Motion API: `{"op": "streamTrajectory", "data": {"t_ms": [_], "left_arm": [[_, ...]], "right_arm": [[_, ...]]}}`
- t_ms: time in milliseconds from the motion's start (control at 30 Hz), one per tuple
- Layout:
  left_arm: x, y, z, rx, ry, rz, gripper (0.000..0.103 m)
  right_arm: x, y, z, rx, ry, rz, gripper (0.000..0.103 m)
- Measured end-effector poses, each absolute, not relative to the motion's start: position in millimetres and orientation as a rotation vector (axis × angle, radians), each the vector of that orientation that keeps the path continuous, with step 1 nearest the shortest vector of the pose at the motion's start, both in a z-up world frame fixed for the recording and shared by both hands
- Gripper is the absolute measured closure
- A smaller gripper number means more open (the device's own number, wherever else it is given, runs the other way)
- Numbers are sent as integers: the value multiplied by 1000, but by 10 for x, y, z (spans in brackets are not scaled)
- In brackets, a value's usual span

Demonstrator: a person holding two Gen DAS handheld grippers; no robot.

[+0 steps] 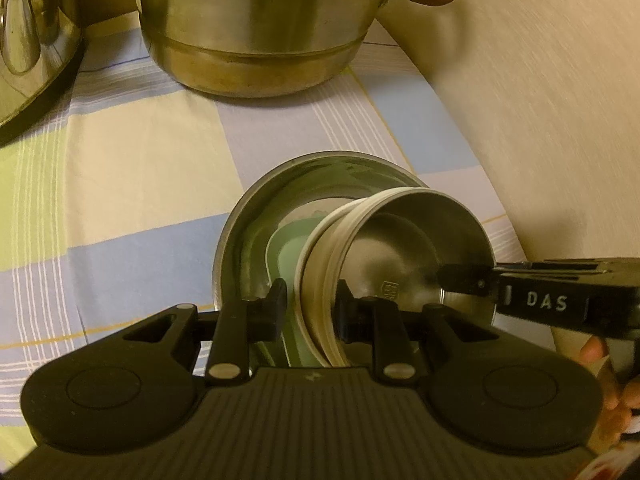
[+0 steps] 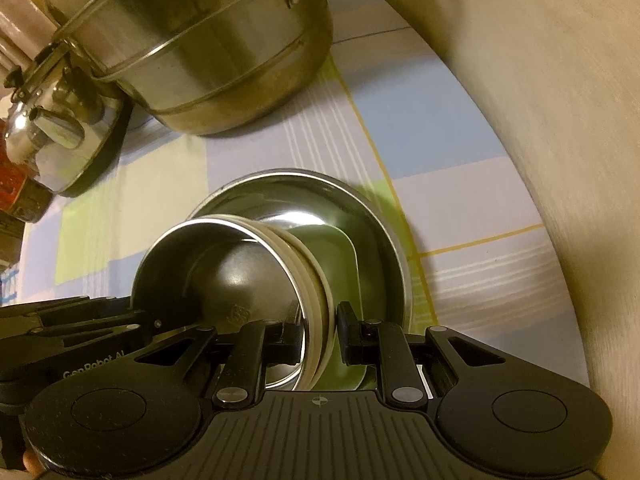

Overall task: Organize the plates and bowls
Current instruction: 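Lower the bowl stack into the steel basin onto the green plate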

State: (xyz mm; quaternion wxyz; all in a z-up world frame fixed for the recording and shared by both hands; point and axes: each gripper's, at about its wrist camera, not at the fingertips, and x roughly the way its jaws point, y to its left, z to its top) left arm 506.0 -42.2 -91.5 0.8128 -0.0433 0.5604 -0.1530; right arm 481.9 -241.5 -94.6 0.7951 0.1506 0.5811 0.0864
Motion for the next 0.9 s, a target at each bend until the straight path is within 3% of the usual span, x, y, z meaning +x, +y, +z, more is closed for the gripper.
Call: {"op": "streamTrajectory", "data": {"t_ms": [400, 467, 533, 900], "left_arm": [[4962, -412, -711, 2, 1071, -352, 80], [4967, -412, -714, -7, 1067, -360, 85], [4968, -418, -714, -25, 1070, -377, 95], [5012, -457, -686, -45, 1082, -339, 96]], "right_arm": [[4568, -2667, -814, 436, 995, 300, 85], [4557, -2705, -841, 485, 977, 306, 85], [4561, -2736, -862, 523, 977, 304, 88], [4809, -2915, -927, 729, 1126, 238, 88]]}}
